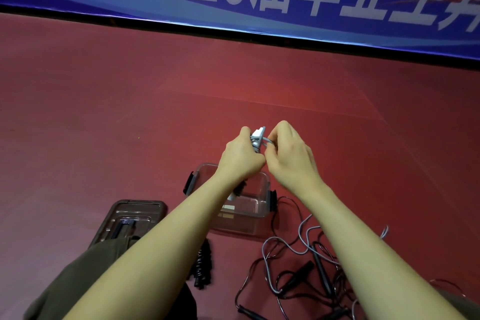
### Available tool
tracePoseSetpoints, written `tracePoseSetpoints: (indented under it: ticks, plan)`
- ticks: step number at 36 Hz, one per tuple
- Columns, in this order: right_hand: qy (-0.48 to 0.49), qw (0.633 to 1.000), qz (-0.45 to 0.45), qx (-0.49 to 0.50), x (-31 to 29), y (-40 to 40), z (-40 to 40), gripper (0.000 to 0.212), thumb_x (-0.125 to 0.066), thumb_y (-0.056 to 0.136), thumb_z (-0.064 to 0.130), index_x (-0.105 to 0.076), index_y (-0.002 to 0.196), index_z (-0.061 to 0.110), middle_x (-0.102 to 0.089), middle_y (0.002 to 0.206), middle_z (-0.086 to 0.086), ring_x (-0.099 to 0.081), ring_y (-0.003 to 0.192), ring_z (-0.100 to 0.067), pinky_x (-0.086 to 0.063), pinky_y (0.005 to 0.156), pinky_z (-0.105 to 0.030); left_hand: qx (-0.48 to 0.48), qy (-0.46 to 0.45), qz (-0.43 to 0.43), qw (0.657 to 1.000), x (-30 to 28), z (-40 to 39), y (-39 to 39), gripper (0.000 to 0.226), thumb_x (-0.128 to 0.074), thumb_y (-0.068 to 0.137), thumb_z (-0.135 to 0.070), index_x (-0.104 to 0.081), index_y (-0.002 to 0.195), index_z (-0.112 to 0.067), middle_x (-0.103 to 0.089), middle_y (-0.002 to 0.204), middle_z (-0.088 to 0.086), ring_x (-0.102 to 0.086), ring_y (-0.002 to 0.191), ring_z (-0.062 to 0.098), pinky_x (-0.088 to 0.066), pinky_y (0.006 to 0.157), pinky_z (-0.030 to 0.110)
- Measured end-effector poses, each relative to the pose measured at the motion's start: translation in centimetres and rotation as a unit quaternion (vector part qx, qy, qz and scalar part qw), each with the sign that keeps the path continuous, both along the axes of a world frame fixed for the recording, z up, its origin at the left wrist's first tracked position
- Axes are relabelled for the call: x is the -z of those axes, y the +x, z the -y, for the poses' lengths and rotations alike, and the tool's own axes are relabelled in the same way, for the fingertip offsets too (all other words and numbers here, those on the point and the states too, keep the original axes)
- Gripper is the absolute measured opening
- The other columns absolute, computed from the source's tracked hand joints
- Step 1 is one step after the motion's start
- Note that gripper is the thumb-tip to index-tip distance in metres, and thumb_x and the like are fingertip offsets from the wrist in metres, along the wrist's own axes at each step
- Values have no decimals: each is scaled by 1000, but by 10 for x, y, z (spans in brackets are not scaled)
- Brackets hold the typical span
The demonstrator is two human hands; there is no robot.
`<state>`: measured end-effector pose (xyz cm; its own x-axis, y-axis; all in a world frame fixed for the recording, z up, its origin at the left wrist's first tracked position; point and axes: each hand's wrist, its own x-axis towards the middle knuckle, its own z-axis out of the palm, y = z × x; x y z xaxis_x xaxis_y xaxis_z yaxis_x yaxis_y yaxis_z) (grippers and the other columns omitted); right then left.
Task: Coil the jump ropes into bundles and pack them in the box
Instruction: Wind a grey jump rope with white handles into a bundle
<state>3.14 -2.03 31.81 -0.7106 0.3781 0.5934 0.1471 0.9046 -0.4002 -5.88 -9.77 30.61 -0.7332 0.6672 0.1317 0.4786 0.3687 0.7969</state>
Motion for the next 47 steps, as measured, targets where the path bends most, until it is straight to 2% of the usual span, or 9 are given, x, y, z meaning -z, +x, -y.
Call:
tracePoseSetpoints:
  ticks: [6,10,15,22,29,32,36,42,47]
  plan:
    - [199,977,-75,-11,2,3,-13,21,-52,76,-8,-45,87,8,-55,83,-9,-49,70,-27,-42,52,-35,69,-50,25,996,-10,3,-2,26,-54,74,-3,-32,76,-17,-45,73,4,-41,61,22,-36,54,32]
    - [114,987,-93,-59,-1,4,-10,18,-42,88,10,-47,105,8,-65,95,-11,-65,82,-32,-54,58,-36,111,-60,58,990,-11,9,-4,20,-54,72,-2,-46,89,-6,-52,75,10,-51,63,25,-49,58,44]
    - [36,994,-84,-60,2,-1,-7,35,-35,91,28,-60,103,4,-71,89,-7,-68,78,-31,-54,62,-38,103,-91,25,990,-11,15,-5,15,-50,74,-1,-51,83,-13,-53,70,6,-46,62,24,-37,55,29]
    - [-79,989,-126,-1,1,-8,-13,14,-52,92,10,-62,82,7,-69,69,-1,-65,64,-28,-47,58,-39,58,-149,-139,977,-8,14,9,16,-54,77,-10,-41,85,-15,-46,73,2,-46,68,28,-33,55,30]
    - [-195,966,-153,71,0,-9,-18,33,-59,91,12,-53,65,-8,-52,54,-19,-39,56,-32,-29,53,-28,57,-174,-327,927,-4,13,18,17,-50,84,-13,-34,90,-16,-43,81,1,-41,68,29,-26,55,32]
    - [-268,950,-118,111,0,-11,-24,34,-59,90,17,-56,68,-9,-55,59,-18,-45,61,-32,-39,60,-38,68,-166,-371,911,-1,13,19,11,-49,85,-12,-42,94,-13,-50,86,6,-50,72,35,-21,50,33]
    - [-348,923,-120,115,5,-12,-30,27,-61,85,14,-59,66,-5,-61,62,-19,-47,54,-27,-45,53,-41,66,-157,-376,911,5,10,19,16,-50,84,-12,-43,99,-11,-40,80,4,-52,69,36,-13,44,31]
    - [-405,902,-122,82,6,-9,-34,27,-62,86,8,-59,59,10,-55,52,-7,-47,39,-14,-36,41,-22,93,-117,-299,942,12,8,22,53,-47,89,-43,-29,134,-20,-49,89,5,-52,72,30,-40,61,34]
    - [-448,884,-126,54,1,-5,-31,24,-59,83,4,-65,62,13,-62,56,-7,-58,44,-16,-42,41,-20,79,-94,-263,957,10,9,24,39,-31,100,-40,-28,137,-29,-48,89,8,-56,78,38,-47,68,40]
